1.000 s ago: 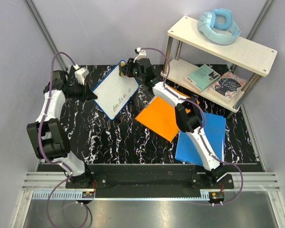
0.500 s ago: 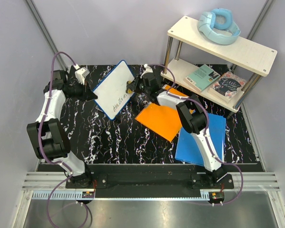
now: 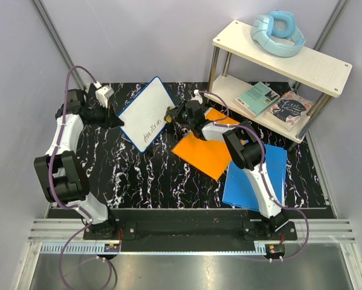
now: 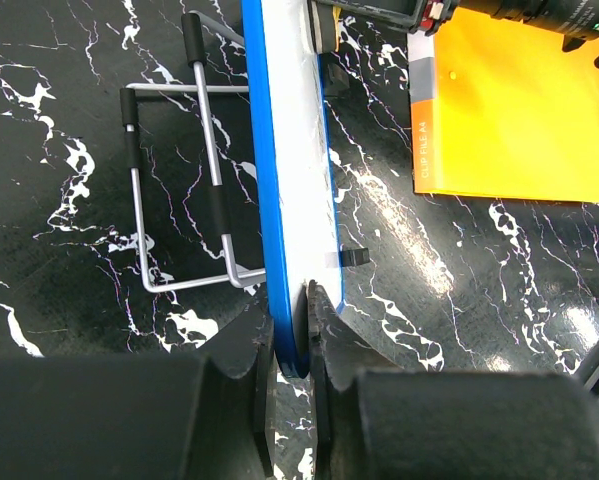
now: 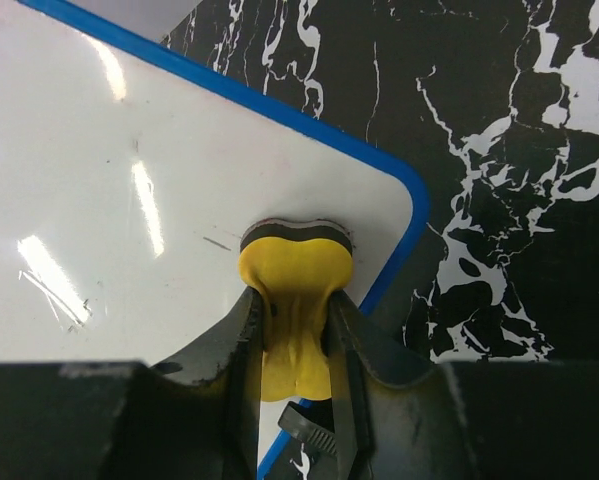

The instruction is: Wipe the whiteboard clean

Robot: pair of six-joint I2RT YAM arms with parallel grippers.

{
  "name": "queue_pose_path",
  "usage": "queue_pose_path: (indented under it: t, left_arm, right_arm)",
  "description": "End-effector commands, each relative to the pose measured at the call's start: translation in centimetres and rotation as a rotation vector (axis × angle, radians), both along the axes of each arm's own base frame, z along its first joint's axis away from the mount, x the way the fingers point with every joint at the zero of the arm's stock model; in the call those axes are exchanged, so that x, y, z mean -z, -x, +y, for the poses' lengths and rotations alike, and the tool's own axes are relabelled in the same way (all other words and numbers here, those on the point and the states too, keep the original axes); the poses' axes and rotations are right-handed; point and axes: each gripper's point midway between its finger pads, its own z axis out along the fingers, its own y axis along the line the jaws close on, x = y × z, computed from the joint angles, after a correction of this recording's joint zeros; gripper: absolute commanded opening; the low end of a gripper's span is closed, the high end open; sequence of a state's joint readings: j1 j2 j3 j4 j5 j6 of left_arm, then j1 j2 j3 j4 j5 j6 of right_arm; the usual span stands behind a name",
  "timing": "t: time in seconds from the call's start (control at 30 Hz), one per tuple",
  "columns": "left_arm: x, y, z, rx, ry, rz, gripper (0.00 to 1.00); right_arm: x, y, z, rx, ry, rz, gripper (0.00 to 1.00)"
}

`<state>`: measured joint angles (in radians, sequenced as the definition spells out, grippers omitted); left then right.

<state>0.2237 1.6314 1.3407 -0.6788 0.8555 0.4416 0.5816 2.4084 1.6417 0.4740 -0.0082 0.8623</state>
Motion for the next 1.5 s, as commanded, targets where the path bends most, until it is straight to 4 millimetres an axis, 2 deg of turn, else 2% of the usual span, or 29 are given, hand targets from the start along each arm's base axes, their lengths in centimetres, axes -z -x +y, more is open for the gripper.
queue_pose_path:
  t: [0.0,0.03,0.1,0.13,0.23,0.37,0.5,0.53,0.6,0.63,0.7,0.77,0.93,1.2,1.37,1.43,1.47]
  left_arm:
    - [2.6,-0.1,1.7,0.071,-0.203,-0.06,0.0]
    - [2.6,-0.1,1.7,0.07,-0.204,-0.058,0.0]
    - [2.6,-0.1,1.7,0.07,-0.207,-0.06,0.0]
    - [2.5,-0.1,1.7,0.072,-0.211,-0.066,0.0]
    - [2.6,-0.1,1.8,0.071,-0.215,-0.062,0.0]
    - [2.4,-0.1,1.8,0.072,-0.218,-0.067,0.0]
    - [2.5,0.0,1.8,0.069,-0.211,-0.061,0.0]
    - [2.5,0.0,1.8,0.068,-0.21,-0.059,0.0]
    - [2.8,0.1,1.8,0.066,-0.209,-0.047,0.0]
    - [2.8,0.0,1.8,0.064,-0.212,-0.048,0.0]
    - [3.0,0.0,1.8,0.059,-0.208,-0.039,0.0]
    - [3.1,0.0,1.8,0.055,-0.199,-0.03,0.0]
    - [3.3,-0.1,1.7,0.051,-0.188,-0.018,0.0]
    - [3.3,-0.1,1.7,0.046,-0.187,-0.012,0.0]
    - [3.3,-0.1,1.7,0.044,-0.186,-0.011,0.0]
    - [3.3,-0.1,1.7,0.043,-0.185,-0.01,0.0]
    - [3.2,-0.1,1.6,0.044,-0.185,-0.012,0.0]
  right_arm:
    - [-0.7,-2.3,-1.6,0.081,-0.026,-0.023,0.0]
    - [-1.7,-2.9,-1.1,0.076,-0.043,-0.043,0.0]
    - [-1.9,-3.3,-0.8,0.07,-0.05,-0.052,0.0]
    - [-3.1,-3.8,-0.5,0.07,-0.062,-0.073,0.0]
    - [-4.5,-4.5,-0.3,0.072,-0.072,-0.105,0.0]
    - [-5.4,-4.5,0.2,0.046,-0.079,-0.12,0.0]
    - [-5.4,-2.6,1.3,-0.029,-0.119,-0.089,0.0]
    - [-4.5,-1.8,1.4,-0.043,-0.116,-0.065,0.0]
    - [-4.6,-0.4,2.3,-0.085,-0.116,-0.05,0.0]
    - [-3.6,0.3,2.3,-0.094,-0.094,-0.018,0.0]
    - [-3.9,1.6,3.2,-0.106,-0.1,-0.002,0.0]
    - [-3.3,2.5,3.5,-0.112,-0.096,0.032,0.0]
    - [-3.7,4.8,6.6,-0.155,-0.11,0.057,0.0]
    - [-2.8,8.9,11.2,-0.253,-0.163,0.12,0.0]
    - [-2.4,11.2,12.3,-0.289,-0.153,0.14,0.0]
    - [-1.9,11.7,12.1,-0.285,-0.145,0.158,0.0]
    - [-2.2,12.0,12.0,-0.284,-0.15,0.16,0.0]
